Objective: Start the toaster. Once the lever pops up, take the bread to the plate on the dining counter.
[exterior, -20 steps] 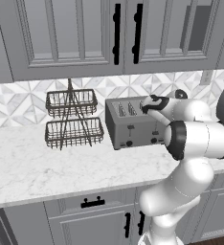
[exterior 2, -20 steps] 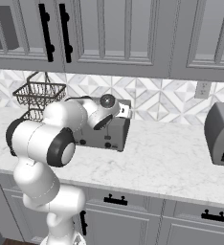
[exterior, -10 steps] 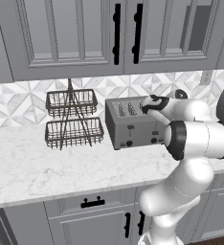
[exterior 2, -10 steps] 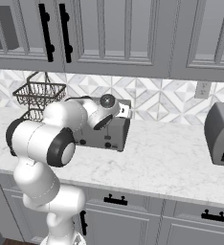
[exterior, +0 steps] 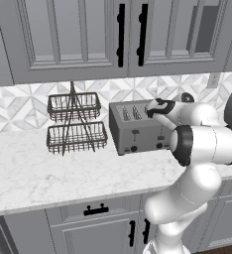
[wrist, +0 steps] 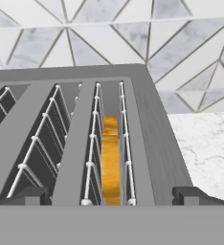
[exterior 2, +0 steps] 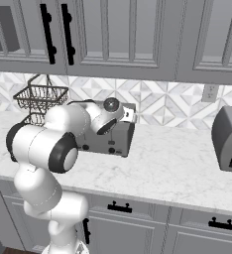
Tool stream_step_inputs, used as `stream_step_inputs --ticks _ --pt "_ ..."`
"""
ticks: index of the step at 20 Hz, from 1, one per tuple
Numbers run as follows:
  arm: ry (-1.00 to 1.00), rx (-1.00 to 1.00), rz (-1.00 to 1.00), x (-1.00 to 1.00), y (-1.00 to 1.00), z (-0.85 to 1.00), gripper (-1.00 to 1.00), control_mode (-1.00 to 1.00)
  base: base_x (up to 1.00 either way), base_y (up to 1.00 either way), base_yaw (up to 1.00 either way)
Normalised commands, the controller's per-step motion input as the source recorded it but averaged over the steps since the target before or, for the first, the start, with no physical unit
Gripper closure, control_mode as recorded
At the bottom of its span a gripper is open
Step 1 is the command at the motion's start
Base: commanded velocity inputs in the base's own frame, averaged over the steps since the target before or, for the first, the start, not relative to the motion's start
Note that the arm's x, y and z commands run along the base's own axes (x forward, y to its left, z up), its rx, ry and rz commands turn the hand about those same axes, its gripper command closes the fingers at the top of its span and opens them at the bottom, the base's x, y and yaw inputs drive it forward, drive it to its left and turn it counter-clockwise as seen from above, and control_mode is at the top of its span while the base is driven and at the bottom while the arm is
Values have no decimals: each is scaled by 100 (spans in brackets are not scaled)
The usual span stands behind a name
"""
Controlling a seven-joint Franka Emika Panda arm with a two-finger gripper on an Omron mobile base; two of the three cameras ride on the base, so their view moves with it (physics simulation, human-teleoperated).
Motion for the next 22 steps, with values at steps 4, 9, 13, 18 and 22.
stream_step_inputs --ticks 4,9,13,18,22 --pt "0 0 0 0 0 0 -100 -100 0 0 0" --pt "0 0 0 0 0 0 -100 -100 0 0 0" --pt "0 0 0 0 0 0 -100 -100 0 0 0" --pt "0 0 0 0 0 0 -100 -100 0 0 0" --pt "0 0 0 0 0 0 -100 -100 0 0 0"
